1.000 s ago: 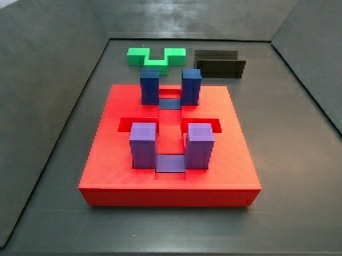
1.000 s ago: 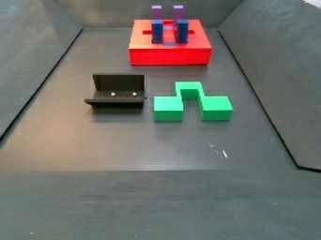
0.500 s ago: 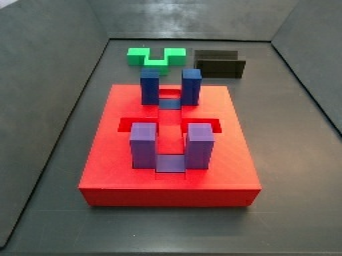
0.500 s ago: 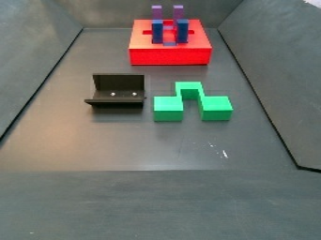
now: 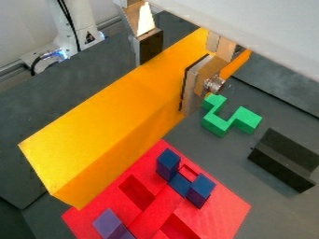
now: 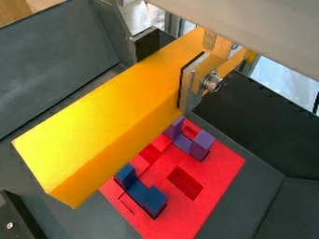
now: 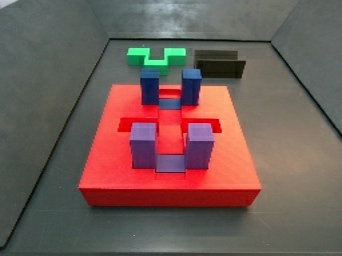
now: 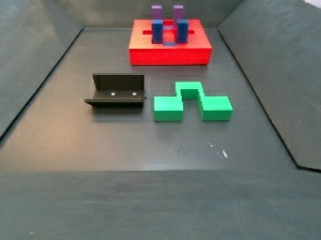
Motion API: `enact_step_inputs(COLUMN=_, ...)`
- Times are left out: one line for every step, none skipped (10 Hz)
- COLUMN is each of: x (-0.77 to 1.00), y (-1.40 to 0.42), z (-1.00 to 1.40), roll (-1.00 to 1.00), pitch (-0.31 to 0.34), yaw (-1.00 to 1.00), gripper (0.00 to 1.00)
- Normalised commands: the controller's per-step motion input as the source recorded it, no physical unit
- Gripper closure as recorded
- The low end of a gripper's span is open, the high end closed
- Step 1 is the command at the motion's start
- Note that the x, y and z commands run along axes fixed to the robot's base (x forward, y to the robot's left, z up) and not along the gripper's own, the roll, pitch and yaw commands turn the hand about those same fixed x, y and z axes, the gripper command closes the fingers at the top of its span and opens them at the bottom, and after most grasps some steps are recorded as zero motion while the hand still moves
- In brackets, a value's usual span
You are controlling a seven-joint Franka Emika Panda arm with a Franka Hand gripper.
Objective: Pick up the yellow object. Move up. Move to above the board. Insert the yellow object.
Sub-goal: Insert the yellow object.
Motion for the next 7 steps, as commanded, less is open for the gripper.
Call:
enact_step_inputs(x=0.0, y=-0.13, z=-0.06, roll=0.13, pitch=0.013, yaw=0.0, gripper=1.0)
enact_step_inputs(x=0.03, y=-0.16, z=-0.07, roll=0.16, pitch=0.021, yaw=0.0, gripper=1.0)
enact_step_inputs(x=0.23, y=-0.21, z=-0.1, roll=0.16, pitch=0.04, yaw=0.0, gripper=1.0)
enact_step_inputs(x=0.26, y=-0.26, z=-0.32, roll=0.06, pitch=-0.003, yaw=-0.04, gripper=1.0)
enact_step_inputs(x=0.31, y=-0.03, z=-0.49, roll=0.0, pitch=-0.036, yaw=0.0, gripper=1.0)
enact_step_inputs(x=0.33, y=0.0, z=-0.54, roll=0.0, pitch=-0.046, yaw=0.0, gripper=1.0)
enact_step_inputs(x=0.29, y=0.0, z=-0.49, roll=0.0, pitch=-0.007, yaw=0.0, gripper=1.0)
